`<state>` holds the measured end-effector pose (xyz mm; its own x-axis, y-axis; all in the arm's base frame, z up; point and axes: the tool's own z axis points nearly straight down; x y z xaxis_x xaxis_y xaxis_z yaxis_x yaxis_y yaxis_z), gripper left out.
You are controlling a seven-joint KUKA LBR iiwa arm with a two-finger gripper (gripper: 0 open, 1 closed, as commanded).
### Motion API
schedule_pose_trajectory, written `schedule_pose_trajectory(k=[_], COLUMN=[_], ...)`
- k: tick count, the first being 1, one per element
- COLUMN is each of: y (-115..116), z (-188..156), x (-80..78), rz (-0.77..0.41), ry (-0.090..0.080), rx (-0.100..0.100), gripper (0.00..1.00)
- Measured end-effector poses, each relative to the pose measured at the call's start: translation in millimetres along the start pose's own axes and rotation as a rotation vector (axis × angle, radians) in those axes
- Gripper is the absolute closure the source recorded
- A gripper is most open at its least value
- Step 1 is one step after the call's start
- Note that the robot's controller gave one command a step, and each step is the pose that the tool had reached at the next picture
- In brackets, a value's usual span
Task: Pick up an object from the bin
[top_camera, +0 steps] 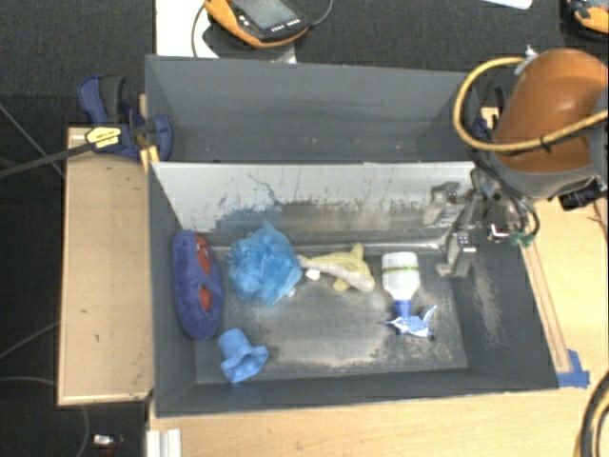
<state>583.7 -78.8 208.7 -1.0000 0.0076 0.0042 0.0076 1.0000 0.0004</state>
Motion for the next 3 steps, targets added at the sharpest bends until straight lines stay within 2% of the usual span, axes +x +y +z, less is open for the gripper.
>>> schedule_pose_trajectory(k=[1, 2, 3], y=[0, -1, 0], z=[-5, 50, 58], x=[-1.6, -4.9, 6.7], rz=[-0.002, -0.219, -0.756], ry=[-0.008, -0.010, -0.009], rx=[0.001, 0.002, 0.005], gripper=[0.00, 0.00, 0.00])
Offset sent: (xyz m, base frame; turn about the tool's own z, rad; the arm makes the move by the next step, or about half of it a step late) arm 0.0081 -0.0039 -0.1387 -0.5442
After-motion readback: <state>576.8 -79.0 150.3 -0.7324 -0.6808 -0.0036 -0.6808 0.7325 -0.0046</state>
